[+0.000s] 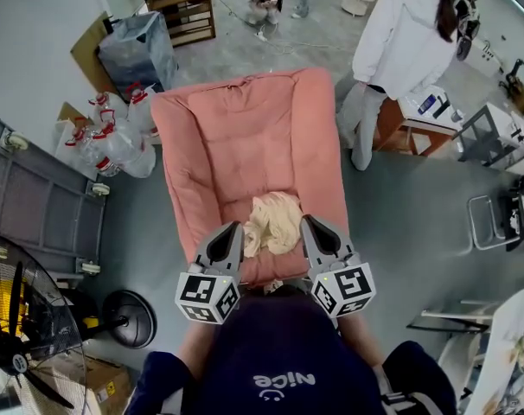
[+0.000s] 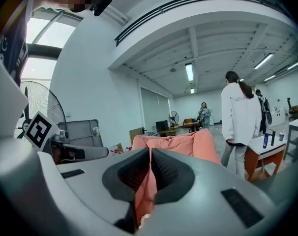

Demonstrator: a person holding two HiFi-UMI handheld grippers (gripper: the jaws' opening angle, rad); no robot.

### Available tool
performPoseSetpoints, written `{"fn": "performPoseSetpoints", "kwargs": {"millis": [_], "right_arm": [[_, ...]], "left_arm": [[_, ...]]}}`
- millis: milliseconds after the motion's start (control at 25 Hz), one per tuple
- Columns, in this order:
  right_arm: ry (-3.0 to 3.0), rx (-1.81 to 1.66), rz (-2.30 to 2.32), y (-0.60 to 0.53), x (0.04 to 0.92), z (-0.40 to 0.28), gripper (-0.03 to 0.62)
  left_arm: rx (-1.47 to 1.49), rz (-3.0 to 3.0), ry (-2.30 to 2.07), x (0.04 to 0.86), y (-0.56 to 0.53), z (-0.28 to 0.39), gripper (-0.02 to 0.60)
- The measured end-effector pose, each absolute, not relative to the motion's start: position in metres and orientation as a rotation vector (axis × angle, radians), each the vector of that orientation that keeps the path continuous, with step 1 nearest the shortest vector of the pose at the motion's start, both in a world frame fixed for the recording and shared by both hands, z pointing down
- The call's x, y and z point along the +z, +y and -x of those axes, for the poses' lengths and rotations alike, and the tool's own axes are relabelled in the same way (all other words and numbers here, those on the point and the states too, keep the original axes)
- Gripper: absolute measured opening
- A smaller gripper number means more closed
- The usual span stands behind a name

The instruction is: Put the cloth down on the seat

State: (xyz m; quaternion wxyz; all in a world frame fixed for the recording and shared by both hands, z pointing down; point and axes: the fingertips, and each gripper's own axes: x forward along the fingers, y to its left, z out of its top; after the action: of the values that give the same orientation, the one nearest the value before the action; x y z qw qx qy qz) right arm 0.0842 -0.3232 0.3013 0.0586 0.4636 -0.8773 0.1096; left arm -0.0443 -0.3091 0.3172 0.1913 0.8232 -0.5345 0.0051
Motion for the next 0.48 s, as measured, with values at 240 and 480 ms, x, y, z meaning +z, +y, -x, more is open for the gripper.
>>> {"fn": "performPoseSetpoints", "kwargs": {"millis": [240, 480], "right_arm": [[-2.637, 0.298, -1.396, -0.327, 0.301, -0.076, 0.054], [-2.639, 0.291, -1.380, -0.334, 0.303, -0.072, 0.054]], "left_arm": [[0.028, -2.320, -1.484, 0.316, -0.313, 0.049, 0.020], [0.034, -2.326, -1.476, 0.316, -0.319, 0.049, 0.020]]}}
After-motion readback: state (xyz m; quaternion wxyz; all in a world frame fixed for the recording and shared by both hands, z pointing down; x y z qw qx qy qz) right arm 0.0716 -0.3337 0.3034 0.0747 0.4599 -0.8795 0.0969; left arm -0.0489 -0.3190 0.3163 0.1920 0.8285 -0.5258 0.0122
